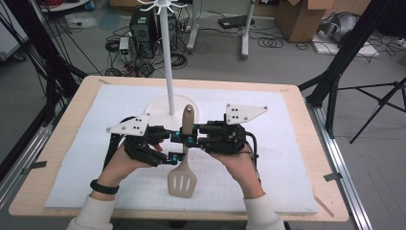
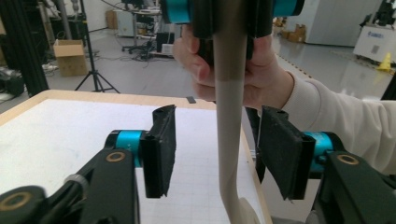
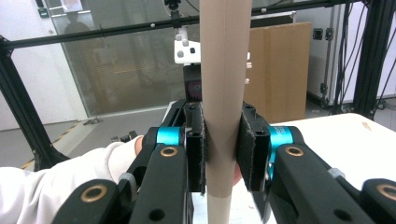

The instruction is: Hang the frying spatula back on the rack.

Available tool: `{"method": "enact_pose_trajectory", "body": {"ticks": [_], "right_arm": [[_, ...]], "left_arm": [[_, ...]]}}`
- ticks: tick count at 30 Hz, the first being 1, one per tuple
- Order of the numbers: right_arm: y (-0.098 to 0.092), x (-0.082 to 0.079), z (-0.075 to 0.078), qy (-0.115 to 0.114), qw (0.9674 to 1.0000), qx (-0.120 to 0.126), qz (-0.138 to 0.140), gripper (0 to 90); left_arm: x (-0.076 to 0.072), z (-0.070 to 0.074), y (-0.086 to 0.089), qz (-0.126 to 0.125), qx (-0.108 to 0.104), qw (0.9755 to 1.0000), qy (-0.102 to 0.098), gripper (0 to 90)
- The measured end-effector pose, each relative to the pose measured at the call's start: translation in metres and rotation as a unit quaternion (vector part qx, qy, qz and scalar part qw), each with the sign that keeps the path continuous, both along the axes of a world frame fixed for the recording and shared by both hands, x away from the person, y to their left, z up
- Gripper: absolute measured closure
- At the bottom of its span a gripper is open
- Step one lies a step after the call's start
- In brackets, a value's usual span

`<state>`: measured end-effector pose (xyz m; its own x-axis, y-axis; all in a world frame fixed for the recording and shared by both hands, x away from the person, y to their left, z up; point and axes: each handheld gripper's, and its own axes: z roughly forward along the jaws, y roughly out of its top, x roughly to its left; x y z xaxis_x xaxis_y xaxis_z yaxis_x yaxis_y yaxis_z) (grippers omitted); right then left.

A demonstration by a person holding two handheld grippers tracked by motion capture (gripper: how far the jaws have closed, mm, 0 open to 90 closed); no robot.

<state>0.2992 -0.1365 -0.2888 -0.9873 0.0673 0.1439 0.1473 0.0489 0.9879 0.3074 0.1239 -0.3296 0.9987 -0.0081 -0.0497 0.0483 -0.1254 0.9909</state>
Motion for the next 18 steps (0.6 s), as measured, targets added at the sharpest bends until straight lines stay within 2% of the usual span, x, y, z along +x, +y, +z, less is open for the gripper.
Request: {"method": "enact_pose_trajectory", "body": {"ticks": [10,12,18], "right_arm": [[0.0008,-0.0008,0.0006,-0.008,0.9999,-0.006,0.003,75.3],[0.0008,-0.0007,0.0005,-0.009,0.9999,-0.007,0.003,75.3],[-0.0007,-0.0011,0.0009,-0.010,0.9999,-0.007,0.003,75.3]], "left_arm": [[-0.0025,0.0003,-0.0062,0.005,-0.010,0.9999,-0.014,65.6],[-0.0025,0.0009,-0.0056,0.000,-0.018,0.9998,-0.013,69.0],[-0.0027,0.0012,-0.0046,-0.008,-0.018,0.9997,-0.014,75.9]]}}
